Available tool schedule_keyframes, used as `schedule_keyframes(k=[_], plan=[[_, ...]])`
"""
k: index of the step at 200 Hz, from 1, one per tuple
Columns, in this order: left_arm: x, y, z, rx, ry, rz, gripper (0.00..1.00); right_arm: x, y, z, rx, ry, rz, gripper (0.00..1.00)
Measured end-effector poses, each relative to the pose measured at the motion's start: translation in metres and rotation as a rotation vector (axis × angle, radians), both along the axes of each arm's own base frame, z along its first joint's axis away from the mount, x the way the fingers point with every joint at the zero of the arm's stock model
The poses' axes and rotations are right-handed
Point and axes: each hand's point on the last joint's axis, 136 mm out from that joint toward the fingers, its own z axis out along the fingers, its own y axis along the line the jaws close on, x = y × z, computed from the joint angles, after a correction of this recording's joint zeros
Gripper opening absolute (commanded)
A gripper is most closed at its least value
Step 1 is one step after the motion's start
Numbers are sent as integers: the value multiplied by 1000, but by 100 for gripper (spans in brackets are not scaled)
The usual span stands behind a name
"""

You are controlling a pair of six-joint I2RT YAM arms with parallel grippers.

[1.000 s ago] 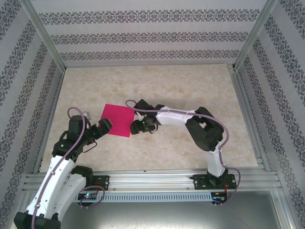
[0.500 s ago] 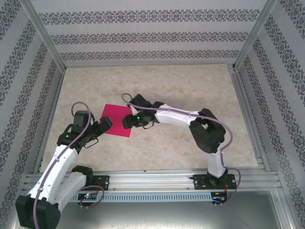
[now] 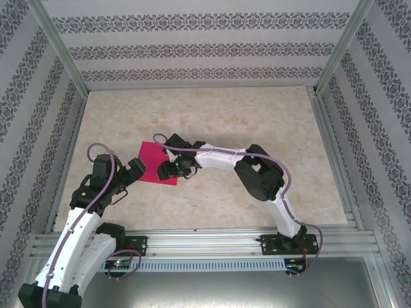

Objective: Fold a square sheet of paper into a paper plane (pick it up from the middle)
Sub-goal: Move the square sheet of paper to the center of the table.

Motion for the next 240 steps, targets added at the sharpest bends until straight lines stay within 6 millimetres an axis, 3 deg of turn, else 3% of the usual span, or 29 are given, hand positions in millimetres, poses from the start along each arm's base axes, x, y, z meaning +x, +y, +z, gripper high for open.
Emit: schedule_keyframes(k=[15, 59, 82, 103, 118, 152, 192, 227, 240], plan=[[0, -3, -1, -8, 4, -12, 100, -7, -21, -1, -19, -1, 11, 64], [9, -21, -1, -67, -1, -96, 100, -25, -107, -3, -112, 15, 29, 62], [15, -37, -10, -120, 23, -157, 100, -20, -151, -3, -176, 40, -36, 62], [20, -52, -19, -156, 61, -216, 100, -11, -177, 9, -187, 29, -110, 63], [22, -65, -29, -166, 98, -261, 100, -4, -173, 26, -142, -8, -136, 63], [19, -80, -46, -160, 167, -315, 100, 16, -134, 53, 0, -49, -166, 62], [20, -80, -42, -158, 147, -316, 100, 44, -92, 31, 31, -8, -176, 62], [21, -79, -35, -155, 117, -314, 100, 47, -94, 0, -27, 42, -212, 62], [22, -80, -34, -157, 110, -315, 100, 48, -98, -1, -30, 40, -231, 62]])
